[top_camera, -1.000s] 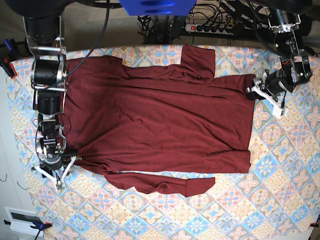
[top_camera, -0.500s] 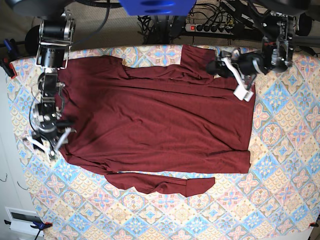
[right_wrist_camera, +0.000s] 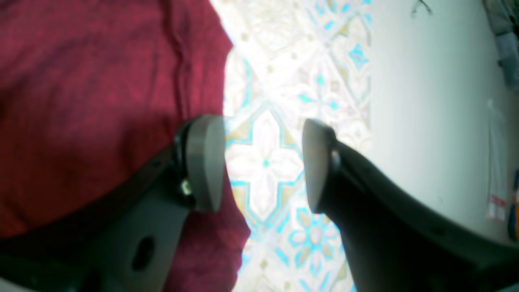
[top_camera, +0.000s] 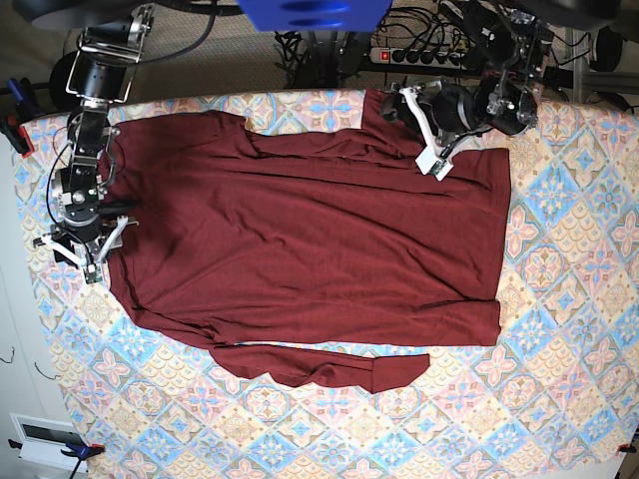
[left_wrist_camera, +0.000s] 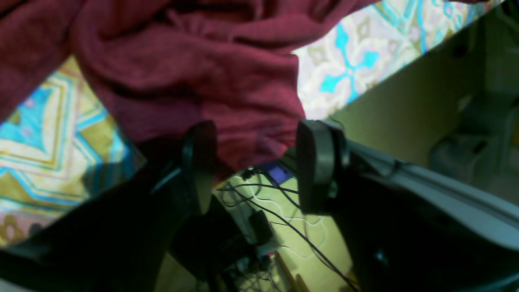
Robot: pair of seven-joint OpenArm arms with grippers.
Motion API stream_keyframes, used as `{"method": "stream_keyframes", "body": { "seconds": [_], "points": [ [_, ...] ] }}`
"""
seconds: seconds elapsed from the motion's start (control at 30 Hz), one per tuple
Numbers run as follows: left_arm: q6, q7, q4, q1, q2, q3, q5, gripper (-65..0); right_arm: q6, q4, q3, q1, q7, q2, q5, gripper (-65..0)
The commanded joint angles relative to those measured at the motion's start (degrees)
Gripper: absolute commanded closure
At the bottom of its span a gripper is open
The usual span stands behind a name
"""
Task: Layout the t-shirt on the table in an organized manner, then fold the t-shirt properly
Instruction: 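Grasp the shirt collar edge with both grippers and lift it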
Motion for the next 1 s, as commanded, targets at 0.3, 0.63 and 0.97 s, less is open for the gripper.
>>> {"method": "stream_keyframes", "body": {
  "seconds": [0.3, 0.63, 0.97],
  "points": [
    [-0.35, 0.05, -2.04, -1.98, -4.06, 8.74, 1.88, -6.8, -0.64, 1.08, 0.34, 1.05, 1.14, 0.99, 0.02, -29.5],
    [-0.35, -0.13, -1.34, -1.98, -16.1, 8.74, 1.44, 0.0, -0.64, 1.08, -0.01, 1.05, 1.14, 0.99, 0.02, -29.5],
    [-0.35, -0.21, 3.06, -1.98, -27.97, 8.65, 1.7, 0.0, -0.55, 1.17, -0.01, -3.6, 1.14, 0.99, 0.02, -29.5]
  ]
}}
